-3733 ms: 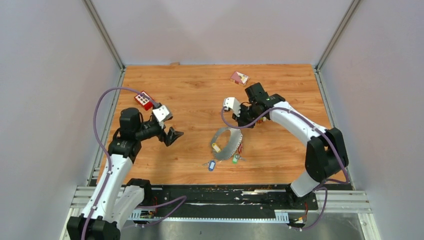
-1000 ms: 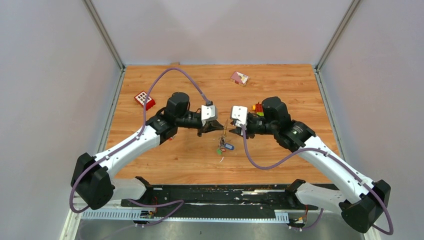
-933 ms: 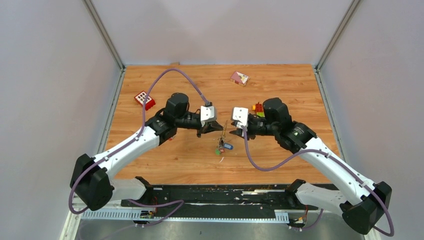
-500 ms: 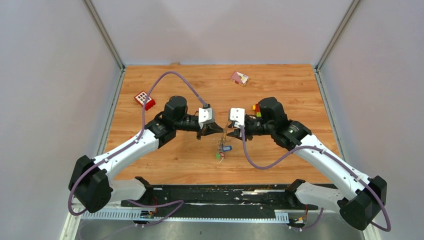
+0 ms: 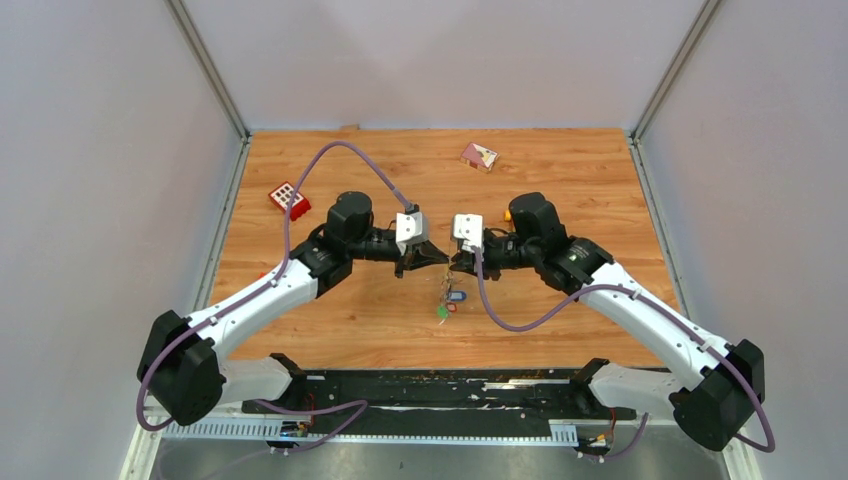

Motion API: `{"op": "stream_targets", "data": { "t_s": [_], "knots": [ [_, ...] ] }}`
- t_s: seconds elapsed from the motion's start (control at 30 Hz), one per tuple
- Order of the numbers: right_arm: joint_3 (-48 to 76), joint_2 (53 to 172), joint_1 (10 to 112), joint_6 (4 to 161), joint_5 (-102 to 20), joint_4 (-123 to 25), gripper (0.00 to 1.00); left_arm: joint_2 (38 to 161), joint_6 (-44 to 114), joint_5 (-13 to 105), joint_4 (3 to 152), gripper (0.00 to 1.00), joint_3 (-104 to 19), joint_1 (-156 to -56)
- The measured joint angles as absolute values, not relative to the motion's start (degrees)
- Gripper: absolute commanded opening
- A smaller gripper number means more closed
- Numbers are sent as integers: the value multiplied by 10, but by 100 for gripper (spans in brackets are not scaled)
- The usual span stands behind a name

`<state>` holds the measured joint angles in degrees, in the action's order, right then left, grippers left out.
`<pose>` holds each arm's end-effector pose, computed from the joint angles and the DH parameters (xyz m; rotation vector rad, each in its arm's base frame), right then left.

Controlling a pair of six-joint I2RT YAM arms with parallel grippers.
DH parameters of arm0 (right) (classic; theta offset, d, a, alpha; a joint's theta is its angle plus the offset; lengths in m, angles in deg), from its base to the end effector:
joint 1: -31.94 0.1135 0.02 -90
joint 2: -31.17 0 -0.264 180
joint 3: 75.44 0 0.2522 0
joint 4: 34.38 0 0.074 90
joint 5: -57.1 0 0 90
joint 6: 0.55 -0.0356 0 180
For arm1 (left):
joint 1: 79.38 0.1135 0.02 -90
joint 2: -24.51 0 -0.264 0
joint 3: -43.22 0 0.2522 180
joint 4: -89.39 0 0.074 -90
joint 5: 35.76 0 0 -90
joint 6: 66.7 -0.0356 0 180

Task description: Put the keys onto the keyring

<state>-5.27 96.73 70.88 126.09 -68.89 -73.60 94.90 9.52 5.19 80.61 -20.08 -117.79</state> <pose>0.1788 0.1714 0.3157 -1.5660 1.4367 0.7024 0.1990 -0.1921 0.3044 1.3360 1.3309 -1.0820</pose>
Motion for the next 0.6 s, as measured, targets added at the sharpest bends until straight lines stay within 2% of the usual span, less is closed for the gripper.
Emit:
{"op": "stream_targets", "data": {
  "t_s": [0.23,0.5,0.6],
  "knots": [
    [-48,967,709,1259,-684,-735,18,949,95,52,808,0,-199,-1178],
    [-48,967,709,1258,-683,-735,3,949,95,50,810,0,-199,-1178],
    [-48,967,709,1258,-681,-735,11,949,95,49,810,0,-199,-1178]
  ]
}}
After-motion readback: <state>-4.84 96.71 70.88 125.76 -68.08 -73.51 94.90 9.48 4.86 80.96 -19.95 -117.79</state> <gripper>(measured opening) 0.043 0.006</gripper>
